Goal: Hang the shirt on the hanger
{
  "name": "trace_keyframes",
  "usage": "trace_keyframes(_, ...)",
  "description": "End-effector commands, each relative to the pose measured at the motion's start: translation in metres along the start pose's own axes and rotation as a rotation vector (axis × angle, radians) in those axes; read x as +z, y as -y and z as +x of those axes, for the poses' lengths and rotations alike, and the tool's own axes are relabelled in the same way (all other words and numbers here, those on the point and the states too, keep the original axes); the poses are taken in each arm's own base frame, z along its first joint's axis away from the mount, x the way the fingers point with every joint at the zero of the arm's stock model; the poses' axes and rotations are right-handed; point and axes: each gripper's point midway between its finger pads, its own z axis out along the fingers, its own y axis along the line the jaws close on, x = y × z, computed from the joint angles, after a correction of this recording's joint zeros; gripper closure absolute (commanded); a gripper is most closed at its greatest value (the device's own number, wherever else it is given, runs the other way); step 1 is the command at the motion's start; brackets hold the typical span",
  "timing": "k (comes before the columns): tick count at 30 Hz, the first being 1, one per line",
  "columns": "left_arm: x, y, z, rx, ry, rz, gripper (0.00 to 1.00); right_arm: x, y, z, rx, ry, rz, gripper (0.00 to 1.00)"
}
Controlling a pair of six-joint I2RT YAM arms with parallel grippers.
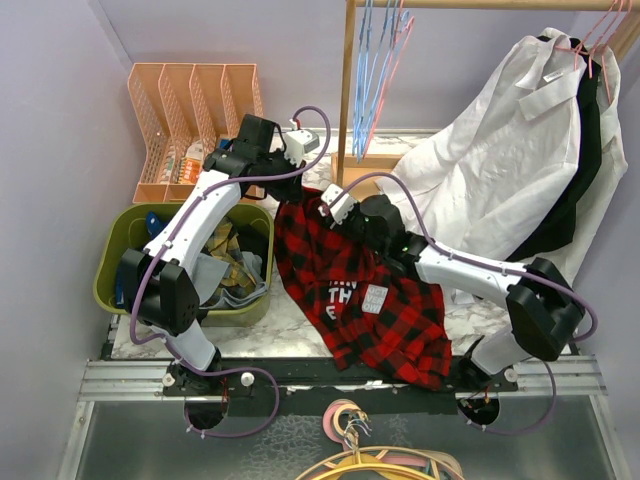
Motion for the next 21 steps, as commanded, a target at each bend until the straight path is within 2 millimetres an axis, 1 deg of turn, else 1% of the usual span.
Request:
trace_keyframes(1,-0.013,0.010,-0.008,0.042,0.024,0.011,0.98,0.005,0.031,-0.019,-0.010,0.042,0.150,0.97)
trace_keyframes(3,-0.014,0.009,-0.006,0.051,0.019,0.005,0.96,-0.004,0.034,-0.028,0.019,0.081,0.153,0.99)
trace_keyframes(5,-0.014,0.006,-0.004,0.059,0.010,-0.014,0.96,-0.018,0.039,-0.034,0.048,0.130,0.170,0.99)
trace_keyframes(6,-0.013,0.004,-0.004,0.061,0.006,-0.022,0.96,-0.027,0.045,-0.037,0.064,0.153,0.190,0.99)
trace_keyframes(9,-0.009,0.000,-0.002,0.055,-0.012,-0.024,0.96,-0.040,0.069,-0.022,0.155,0.146,0.246,0.99)
trace_keyframes(10,-0.007,-0.001,-0.002,0.053,-0.017,-0.027,0.89,-0.044,0.079,-0.016,0.199,0.145,0.257,0.99)
trace_keyframes(11,-0.005,-0.005,-0.002,0.049,-0.025,-0.040,0.79,-0.048,0.090,-0.008,0.244,0.142,0.269,0.99)
trace_keyframes(12,-0.003,-0.010,-0.002,0.046,-0.036,-0.059,0.69,-0.052,0.097,-0.004,0.282,0.145,0.272,0.99)
trace_keyframes(14,0.005,-0.028,0.000,0.036,-0.071,-0.125,0.48,-0.056,0.105,0.005,0.321,0.131,0.284,0.99)
trace_keyframes(15,0.009,-0.039,0.001,0.026,-0.091,-0.175,0.42,-0.057,0.106,0.009,0.328,0.120,0.294,0.99)
trace_keyframes(16,0.011,-0.050,0.002,0.018,-0.113,-0.220,0.37,-0.058,0.108,0.013,0.335,0.109,0.308,0.99)
trace_keyframes(17,0.012,-0.059,0.003,0.004,-0.135,-0.257,0.36,-0.058,0.108,0.016,0.350,0.102,0.315,0.99)
trace_keyframes(18,0.013,-0.063,0.004,-0.008,-0.154,-0.267,0.36,-0.057,0.105,0.018,0.369,0.097,0.310,0.99)
trace_keyframes(20,0.011,-0.060,0.001,-0.014,-0.143,-0.247,0.36,-0.057,0.095,0.023,0.399,0.095,0.279,0.99)
trace_keyframes(21,0.008,-0.053,-0.004,-0.007,-0.116,-0.220,0.36,-0.057,0.091,0.024,0.411,0.099,0.262,0.99)
